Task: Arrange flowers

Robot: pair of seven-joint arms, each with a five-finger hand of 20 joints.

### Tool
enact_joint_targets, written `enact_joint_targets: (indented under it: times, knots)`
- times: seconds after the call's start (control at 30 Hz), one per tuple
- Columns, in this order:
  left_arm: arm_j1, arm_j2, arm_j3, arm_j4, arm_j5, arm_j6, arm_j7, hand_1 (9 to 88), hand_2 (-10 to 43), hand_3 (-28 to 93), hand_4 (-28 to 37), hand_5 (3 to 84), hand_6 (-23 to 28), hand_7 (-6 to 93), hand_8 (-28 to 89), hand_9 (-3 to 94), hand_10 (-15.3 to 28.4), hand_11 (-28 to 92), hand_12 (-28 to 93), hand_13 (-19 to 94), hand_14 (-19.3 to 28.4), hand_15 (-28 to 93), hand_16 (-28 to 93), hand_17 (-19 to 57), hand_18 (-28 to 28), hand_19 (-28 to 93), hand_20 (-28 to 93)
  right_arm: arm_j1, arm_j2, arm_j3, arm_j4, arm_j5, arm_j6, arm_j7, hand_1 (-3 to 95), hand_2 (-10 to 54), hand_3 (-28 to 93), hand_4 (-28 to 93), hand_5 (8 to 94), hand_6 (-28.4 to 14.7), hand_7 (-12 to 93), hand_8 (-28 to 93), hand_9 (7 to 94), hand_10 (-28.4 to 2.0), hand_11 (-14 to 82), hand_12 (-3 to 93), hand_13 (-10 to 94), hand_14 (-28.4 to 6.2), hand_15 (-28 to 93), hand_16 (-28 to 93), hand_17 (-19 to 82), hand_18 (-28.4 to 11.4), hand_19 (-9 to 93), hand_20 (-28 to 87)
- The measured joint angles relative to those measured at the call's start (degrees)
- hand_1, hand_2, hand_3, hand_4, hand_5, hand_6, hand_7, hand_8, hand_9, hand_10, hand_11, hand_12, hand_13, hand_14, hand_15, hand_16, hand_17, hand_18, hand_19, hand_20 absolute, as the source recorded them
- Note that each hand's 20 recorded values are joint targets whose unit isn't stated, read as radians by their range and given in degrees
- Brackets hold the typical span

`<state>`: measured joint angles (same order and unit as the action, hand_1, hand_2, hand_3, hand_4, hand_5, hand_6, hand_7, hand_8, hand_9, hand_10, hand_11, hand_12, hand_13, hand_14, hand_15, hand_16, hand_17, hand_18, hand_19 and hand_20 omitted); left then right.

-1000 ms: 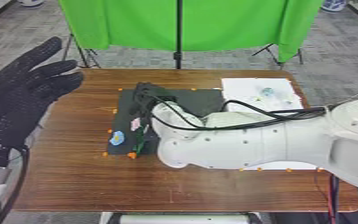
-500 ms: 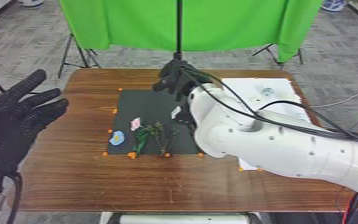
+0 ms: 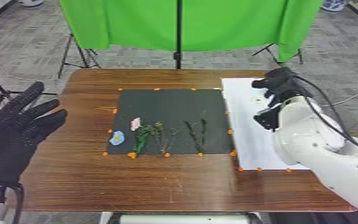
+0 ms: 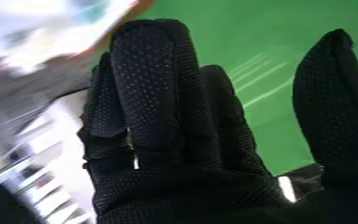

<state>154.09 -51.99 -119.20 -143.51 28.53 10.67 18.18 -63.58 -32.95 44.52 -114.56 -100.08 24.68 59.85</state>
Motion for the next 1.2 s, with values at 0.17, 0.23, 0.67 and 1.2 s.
enact_joint_targets:
  times: [0.17,0.23,0.67,1.2]
  knots:
    - [0.21,0.09,0.13,0.0,-0.34,0.11,0.16,22.3,7.9,75,-26.9,27.7,6.2,16.7,-11,25.6,20.0,26,12,20,27.7,49,-9,-9.6,28.3,59,18,-7.29,2.62,5.41,1.62,-0.94,-0.84,3.13,30.7,-6.9,74,-28,39.8,-6.4,9,-10,71.0,-18.9,20.7,12.8,76,-10.6,66,11,30,-24.5,93,4]
    - [0.15,0.1,0.13,0.0,-0.39,0.14,0.16,22.2,8.0,75,-27.0,27.4,6.0,16.7,-11,25.5,20.1,26,12,20,27.7,49,-9,-9.4,28.3,59,19,-9.48,3.09,6.64,2.21,-1.53,-1.75,4.53,30.9,-7.0,74,-28,39.4,-6.4,9,-10,71.3,-18.8,20.7,12.9,76,-10.4,66,11,31,-24.6,93,3]
    - [0.01,0.5,0.65,0.0,-1.01,0.51,0.64,22.1,7.9,76,-27.0,27.2,5.9,17.1,-11,25.4,20.0,26,12,20,27.7,49,-9,-9.3,28.4,58,20,-9.11,6.74,1.57,8.57,-0.96,-7.17,6.54,32.7,-9.0,74,-27,33.8,-1.9,10,-10,71.3,-18.2,20.2,13.1,78,-9.4,66,13,34,-23.9,93,0]
    - [-3.18,0.64,2.24,0.01,-1.04,0.47,-0.35,22.2,8.0,75,-26.7,27.8,6.1,16.9,-11,26.0,20.3,27,12,20,27.8,50,-9,-9.3,28.4,58,21,10.78,7.52,-19.35,16.2,-0.25,-10.75,3.0,36.7,-9.5,75,-28,42.7,2.4,14,-13,69.5,-16.5,18.1,12.9,77,-9.0,63,13,34,-22.4,90,-5]
